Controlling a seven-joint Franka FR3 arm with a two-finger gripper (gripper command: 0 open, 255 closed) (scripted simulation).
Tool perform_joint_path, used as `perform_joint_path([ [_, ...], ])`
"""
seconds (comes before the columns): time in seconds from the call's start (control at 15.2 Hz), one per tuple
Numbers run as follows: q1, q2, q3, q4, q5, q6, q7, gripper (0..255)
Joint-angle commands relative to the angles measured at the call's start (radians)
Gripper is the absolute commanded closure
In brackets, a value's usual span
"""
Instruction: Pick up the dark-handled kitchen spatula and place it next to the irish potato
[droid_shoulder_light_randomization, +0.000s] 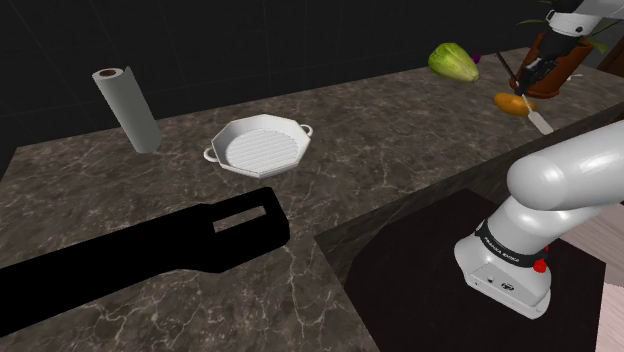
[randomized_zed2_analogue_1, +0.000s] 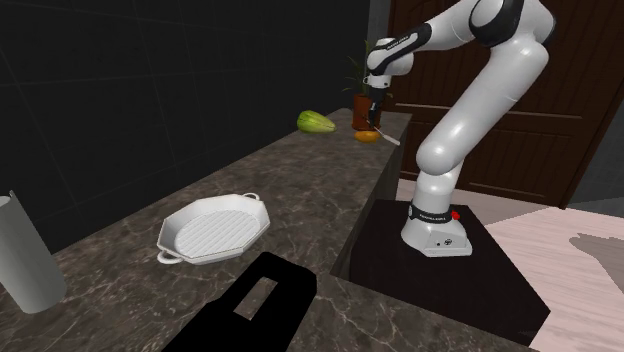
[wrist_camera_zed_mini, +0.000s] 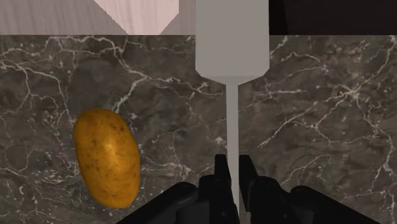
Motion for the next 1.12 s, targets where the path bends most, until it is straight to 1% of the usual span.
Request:
perform_joint_path([
  [0.0,0.0,0.008,-0.008,-0.018,-0.001,0.026,-0.004,255],
  [0.59,0.008,0.066,-0.047,-0.098,0.005,0.161,-0.021,255],
  [1.06,0.023,0.13,-0.081,-0.148,0.025,0.272,-0.045,255],
])
